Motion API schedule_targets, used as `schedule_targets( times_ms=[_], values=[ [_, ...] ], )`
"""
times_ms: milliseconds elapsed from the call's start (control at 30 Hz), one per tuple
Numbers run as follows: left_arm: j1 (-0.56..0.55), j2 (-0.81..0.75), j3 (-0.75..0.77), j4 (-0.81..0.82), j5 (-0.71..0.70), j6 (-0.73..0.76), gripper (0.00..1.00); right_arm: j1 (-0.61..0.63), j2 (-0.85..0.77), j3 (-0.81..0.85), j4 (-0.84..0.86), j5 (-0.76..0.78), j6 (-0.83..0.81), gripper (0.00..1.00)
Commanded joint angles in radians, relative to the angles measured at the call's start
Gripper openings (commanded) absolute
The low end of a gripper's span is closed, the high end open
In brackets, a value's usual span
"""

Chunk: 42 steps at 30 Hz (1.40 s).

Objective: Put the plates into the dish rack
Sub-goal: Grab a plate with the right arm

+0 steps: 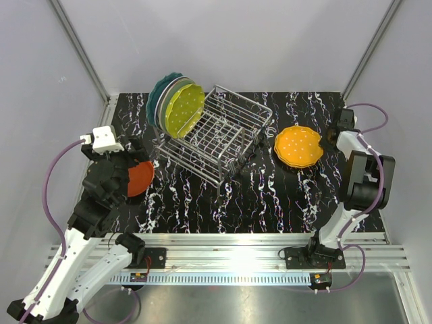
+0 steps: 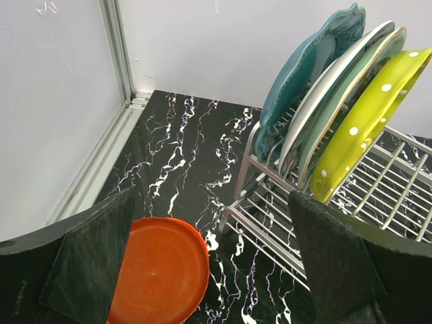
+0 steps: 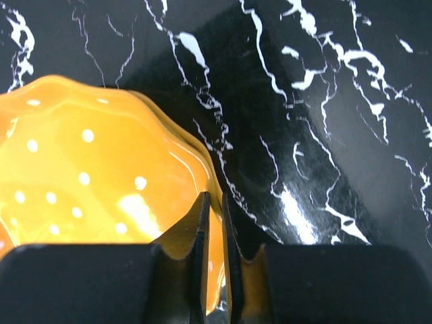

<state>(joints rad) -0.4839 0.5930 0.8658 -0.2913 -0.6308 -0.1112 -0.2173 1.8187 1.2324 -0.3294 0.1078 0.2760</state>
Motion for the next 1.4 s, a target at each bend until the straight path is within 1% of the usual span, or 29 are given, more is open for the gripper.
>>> schedule_targets(
  times_ms=[0, 300, 500, 767, 833, 900, 1033, 1100, 1267, 1367],
  values=[
    [0.002, -0.007, 0.036, 0.037, 0.016, -0.016, 0.99, 0.007, -0.094, -0.027, 0.0, -0.036, 0.015, 0.0],
    [0.001, -0.009, 0.036, 0.038, 0.019, -0.022, 0.99, 0.007, -0.206, -0.109, -0.062, -0.02, 0.048, 0.0],
    [0.002, -0.002, 0.036, 0.037, 0.022, -0.024, 0.99, 0.007, -0.223, -0.152, -0.108, -0.037, 0.088, 0.0],
    [0.002, 0.005, 0.036, 0.035, 0.017, -0.024, 0.99, 0.007, -0.239, -0.209, -0.109, -0.036, 0.12, 0.0],
    [0.002, 0.007, 0.033, 0.035, 0.014, -0.022, 0.99, 0.007, -0.231, -0.206, -0.111, -0.04, 0.124, 0.02],
    [0.002, 0.008, 0.035, 0.037, 0.017, -0.021, 0.99, 0.007, -0.219, -0.197, -0.114, -0.043, 0.126, 0.08],
    [0.002, 0.01, 0.035, 0.035, 0.016, -0.018, 0.99, 0.007, -0.202, -0.18, -0.117, -0.056, 0.132, 0.16],
    [0.002, 0.01, 0.035, 0.037, 0.014, -0.016, 0.99, 0.007, -0.196, -0.179, -0.115, -0.057, 0.132, 0.17],
    [0.002, 0.008, 0.033, 0.037, 0.016, -0.016, 0.99, 0.007, -0.182, -0.195, -0.103, -0.057, 0.131, 0.26],
    [0.002, 0.008, 0.035, 0.035, 0.016, -0.016, 0.99, 0.007, -0.174, -0.205, -0.094, -0.06, 0.135, 0.27]
  ],
)
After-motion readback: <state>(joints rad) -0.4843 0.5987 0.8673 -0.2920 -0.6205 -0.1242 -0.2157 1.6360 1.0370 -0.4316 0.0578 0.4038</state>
